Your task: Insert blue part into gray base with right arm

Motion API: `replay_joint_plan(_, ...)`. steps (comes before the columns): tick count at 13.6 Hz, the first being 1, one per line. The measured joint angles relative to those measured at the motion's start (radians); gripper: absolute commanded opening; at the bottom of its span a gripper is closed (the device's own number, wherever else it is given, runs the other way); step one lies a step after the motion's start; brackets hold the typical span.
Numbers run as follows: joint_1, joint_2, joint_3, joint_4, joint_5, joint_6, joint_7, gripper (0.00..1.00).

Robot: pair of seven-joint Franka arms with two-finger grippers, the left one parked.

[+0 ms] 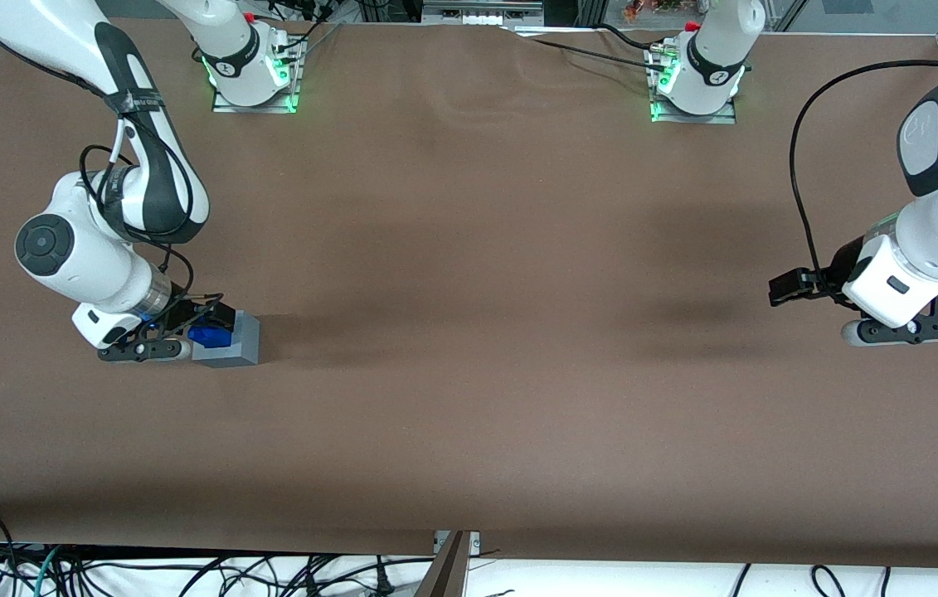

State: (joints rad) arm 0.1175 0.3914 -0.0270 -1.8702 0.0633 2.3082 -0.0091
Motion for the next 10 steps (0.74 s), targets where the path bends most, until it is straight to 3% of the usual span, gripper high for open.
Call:
replay_joint_plan(2,0.0,-0.032,0.0,0.03,0.0,-0.069,0.0,0.99)
replay_joint_plan(10,0.0,-0.312,-0.023,0.276,0.0,-0.702,0.001,0.99)
